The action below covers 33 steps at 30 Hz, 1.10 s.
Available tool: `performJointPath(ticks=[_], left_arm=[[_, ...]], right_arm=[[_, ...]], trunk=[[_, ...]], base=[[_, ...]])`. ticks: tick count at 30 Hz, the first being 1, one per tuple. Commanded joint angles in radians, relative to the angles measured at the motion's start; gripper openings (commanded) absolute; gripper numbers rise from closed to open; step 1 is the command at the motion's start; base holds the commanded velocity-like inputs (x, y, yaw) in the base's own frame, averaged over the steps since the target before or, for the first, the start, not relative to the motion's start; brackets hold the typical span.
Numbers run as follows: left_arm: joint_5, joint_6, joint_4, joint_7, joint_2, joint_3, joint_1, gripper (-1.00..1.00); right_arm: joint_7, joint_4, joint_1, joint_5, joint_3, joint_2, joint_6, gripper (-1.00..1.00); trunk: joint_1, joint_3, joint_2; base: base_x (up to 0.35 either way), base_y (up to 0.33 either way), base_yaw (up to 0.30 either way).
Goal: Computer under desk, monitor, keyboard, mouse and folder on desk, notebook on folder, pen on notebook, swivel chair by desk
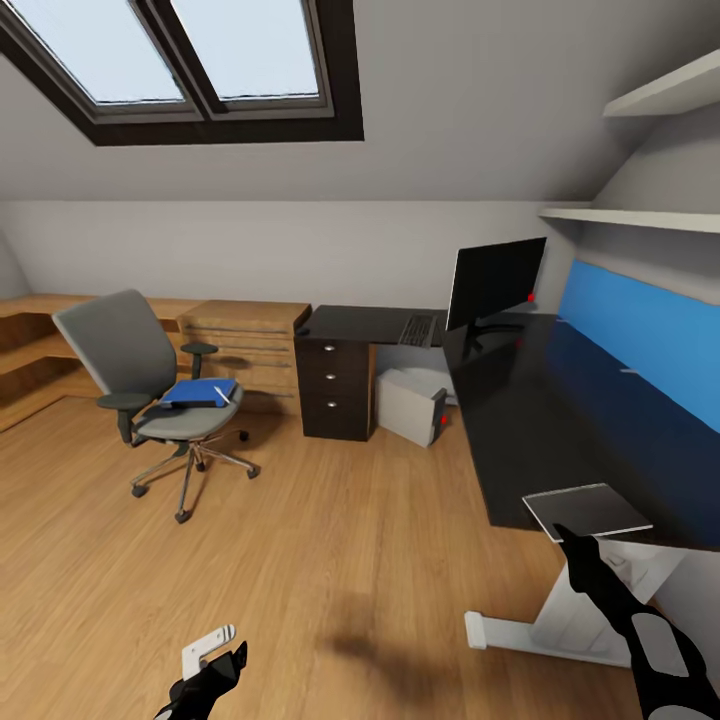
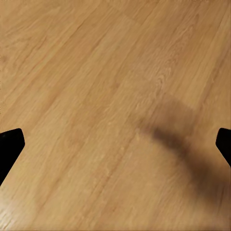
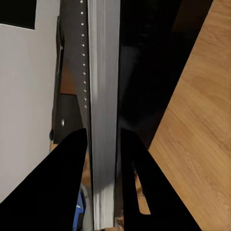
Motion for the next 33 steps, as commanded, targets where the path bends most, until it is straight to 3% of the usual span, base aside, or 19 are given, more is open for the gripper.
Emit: performJointPath(ticks=[1, 17, 21, 33], left_arm=[[0.006, -0.004, 0.000, 0.006, 0.001, -0.006, 0.000, 1.00], [0.005, -0.003, 0.000, 0.007, 0.000, -0.006, 0.000, 1.00], [0.004, -0.003, 0.000, 0.007, 0.000, -0.006, 0.000, 1.00], [0.005, -0.004, 0.000, 0.007, -0.002, -0.007, -0.001, 1.00]], right_arm=[[0.002, 0.000, -0.001, -0.004, -0.004, 0.000, 0.009, -1.00], [0.002, -0.004, -0.001, -0.001, 0.010, -0.002, 0.010, -1.00], [0.002, -0.009, -0.001, 0.002, 0.054, -0.004, 0.010, -1.00], [0.031, -0.028, -0.002, 0.037, 0.261, -0.029, 0.039, -1.00]], trunk=[[-0.004, 0.002, 0.007], [-0.065, 0.052, 0.119], [-0.081, 0.065, 0.147], [-0.127, 0.103, 0.231]], base=[[0.000, 0.000, 0.000], [0.000, 0.000, 0.000], [0.000, 0.000, 0.000], [0.000, 0.000, 0.000]])
